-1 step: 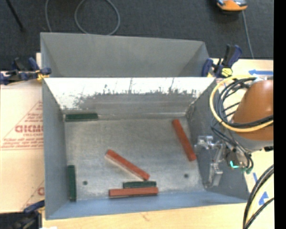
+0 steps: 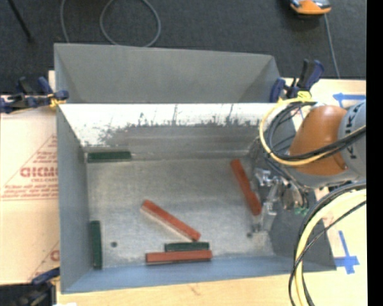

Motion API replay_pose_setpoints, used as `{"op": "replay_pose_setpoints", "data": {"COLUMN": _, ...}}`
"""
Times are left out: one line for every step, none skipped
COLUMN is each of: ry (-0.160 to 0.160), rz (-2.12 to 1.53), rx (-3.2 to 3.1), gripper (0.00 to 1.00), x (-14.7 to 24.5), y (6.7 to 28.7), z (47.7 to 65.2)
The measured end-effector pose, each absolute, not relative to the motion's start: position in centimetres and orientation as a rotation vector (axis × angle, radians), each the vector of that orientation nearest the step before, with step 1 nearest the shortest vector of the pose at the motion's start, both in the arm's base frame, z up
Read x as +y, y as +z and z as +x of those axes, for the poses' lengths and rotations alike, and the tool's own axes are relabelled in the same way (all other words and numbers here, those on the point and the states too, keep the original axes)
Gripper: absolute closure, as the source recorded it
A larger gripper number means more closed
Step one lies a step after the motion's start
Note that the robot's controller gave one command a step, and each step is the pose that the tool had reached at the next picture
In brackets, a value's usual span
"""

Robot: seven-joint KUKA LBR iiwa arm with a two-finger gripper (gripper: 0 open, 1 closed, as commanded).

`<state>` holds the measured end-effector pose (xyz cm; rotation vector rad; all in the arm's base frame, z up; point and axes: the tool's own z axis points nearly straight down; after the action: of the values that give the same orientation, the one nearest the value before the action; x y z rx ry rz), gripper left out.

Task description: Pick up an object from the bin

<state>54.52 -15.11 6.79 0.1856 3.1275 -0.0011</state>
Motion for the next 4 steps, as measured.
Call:
{"op": "replay_pose_setpoints", "data": {"ry": -0.001, "rz": 0.680, "rx": 3.058, "gripper": 0.00, "x": -15.3, "y": 10.2, "z": 58.9}}
{"op": "replay_pose_setpoints", "data": {"ry": 0.001, "rz": 0.715, "rx": 3.051, "gripper": 0.00, "x": -15.0, "y": 11.5, "z": 60.6}}
{"op": "replay_pose_setpoints", "data": {"ry": 0.013, "rz": 0.963, "rx": 2.986, "gripper": 0.00, "x": -14.8, "y": 7.2, "z": 61.6}}
{"op": "replay_pose_setpoints", "data": {"ry": 0.005, "rz": 0.949, "rx": 2.993, "gripper": 0.00, "x": -14.6, "y": 7.3, "z": 61.7}}
